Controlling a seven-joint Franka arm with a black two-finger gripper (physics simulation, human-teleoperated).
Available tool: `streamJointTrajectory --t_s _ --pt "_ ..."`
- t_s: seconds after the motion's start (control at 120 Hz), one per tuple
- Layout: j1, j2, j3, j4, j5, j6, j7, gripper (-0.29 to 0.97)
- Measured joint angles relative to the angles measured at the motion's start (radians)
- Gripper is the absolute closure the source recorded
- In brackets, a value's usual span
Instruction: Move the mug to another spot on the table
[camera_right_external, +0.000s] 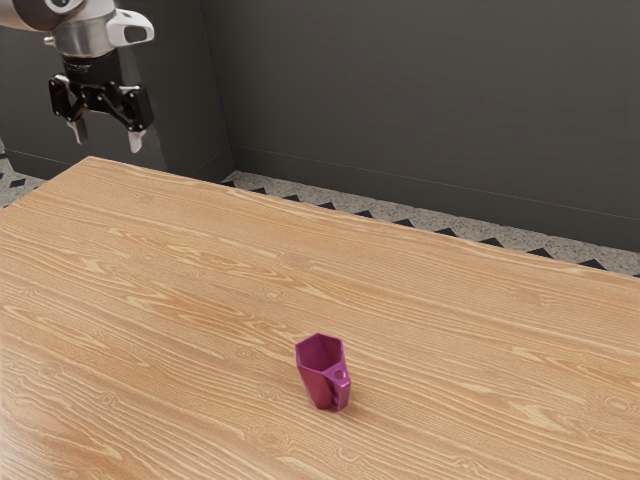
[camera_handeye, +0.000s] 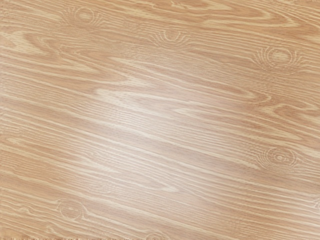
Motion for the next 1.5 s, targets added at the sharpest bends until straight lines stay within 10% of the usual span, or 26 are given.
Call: streamJointTrajectory --t_s 0.267,0.408,0.733,1.5 --pt "0.079 -0.068 -0.025 -0.169 -0.031 0.08 -0.027 0.0" --pt "-0.111 -0.145 -0.083 -0.36 -0.062 0.21 -0.154 0.0" --pt "-0.184 -0.235 -0.157 -0.685 -0.155 0.443 -0.587 0.0" --pt "-0.389 0.077 -0.262 -0.672 -0.044 0.732 -1.38 0.0"
